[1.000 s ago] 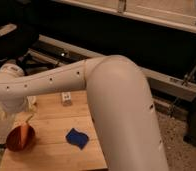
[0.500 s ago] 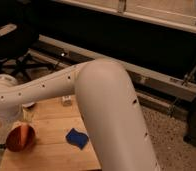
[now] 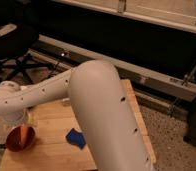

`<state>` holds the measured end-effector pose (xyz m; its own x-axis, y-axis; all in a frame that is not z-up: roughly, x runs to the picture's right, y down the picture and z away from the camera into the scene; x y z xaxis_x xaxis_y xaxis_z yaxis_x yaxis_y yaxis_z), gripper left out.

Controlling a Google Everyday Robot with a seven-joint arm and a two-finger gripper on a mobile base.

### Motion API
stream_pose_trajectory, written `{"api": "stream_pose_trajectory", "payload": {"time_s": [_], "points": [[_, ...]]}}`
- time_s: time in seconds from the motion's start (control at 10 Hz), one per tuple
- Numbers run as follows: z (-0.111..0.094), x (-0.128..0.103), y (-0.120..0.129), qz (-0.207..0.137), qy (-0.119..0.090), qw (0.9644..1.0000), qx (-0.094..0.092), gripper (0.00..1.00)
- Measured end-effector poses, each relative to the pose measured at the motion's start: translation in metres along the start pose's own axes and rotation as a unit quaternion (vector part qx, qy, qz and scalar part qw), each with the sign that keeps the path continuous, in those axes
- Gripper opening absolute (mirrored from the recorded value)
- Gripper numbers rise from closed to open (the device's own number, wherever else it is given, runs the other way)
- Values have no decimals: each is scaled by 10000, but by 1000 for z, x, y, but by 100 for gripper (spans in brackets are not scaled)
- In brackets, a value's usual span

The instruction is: Place the pepper on the white sponge

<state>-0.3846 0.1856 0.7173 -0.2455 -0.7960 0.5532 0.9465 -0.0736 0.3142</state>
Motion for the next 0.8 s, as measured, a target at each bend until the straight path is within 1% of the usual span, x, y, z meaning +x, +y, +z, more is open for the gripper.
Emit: {"api": "stream_pose_trajectory", "payload": {"time_s": [0.2,0.5,0.6,0.7,0.8], "points": [[8,2,-3,130,-12,9999,-4,80],[12,12,1,323,57,9994,-68,80],[13,16,2,356,81,9993,-96,78],[15,17,1,363,92,9992,-114,71],[17,18,0,359,85,9992,-132,61]]}}
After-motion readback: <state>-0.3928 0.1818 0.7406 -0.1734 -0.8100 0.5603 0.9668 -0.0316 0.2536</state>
